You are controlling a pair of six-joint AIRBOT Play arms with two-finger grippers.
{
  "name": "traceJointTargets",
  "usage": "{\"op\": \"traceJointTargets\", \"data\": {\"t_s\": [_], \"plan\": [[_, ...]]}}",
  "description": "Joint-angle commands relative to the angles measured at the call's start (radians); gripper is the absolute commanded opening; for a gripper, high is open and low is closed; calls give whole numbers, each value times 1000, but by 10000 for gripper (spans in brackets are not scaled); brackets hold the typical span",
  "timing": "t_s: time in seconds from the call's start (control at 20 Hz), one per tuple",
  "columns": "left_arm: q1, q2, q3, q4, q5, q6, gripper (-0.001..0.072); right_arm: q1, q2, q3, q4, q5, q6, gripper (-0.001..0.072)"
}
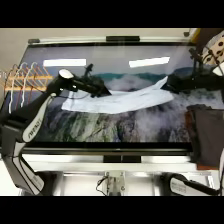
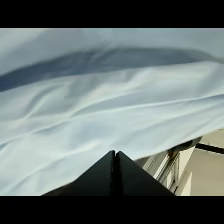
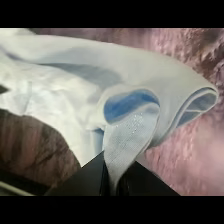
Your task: Fold the shirts.
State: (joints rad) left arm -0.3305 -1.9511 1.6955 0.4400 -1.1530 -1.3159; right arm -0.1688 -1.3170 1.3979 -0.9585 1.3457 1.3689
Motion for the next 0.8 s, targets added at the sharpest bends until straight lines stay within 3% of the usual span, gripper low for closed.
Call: {"op": "traceJointTargets", "data": {"t_s": [0.0,0.2,0.35,0.45,0.65,0.75], "plan": [[-129,-29,0,-8,160,-39,39,-1,107,1,-35,96,27,59],[-227,-83,-1,-7,95,-74,38,-1,192,1,-53,97,44,59],[-275,-115,0,-20,174,-164,38,0,226,1,-2,92,60,59],[-284,-129,7,-66,192,-159,38,1,242,1,26,91,63,59],[-197,-79,17,-48,172,-103,36,17,234,1,27,45,71,57],[-98,-9,17,53,110,-99,36,77,205,1,45,-37,70,57]]}}
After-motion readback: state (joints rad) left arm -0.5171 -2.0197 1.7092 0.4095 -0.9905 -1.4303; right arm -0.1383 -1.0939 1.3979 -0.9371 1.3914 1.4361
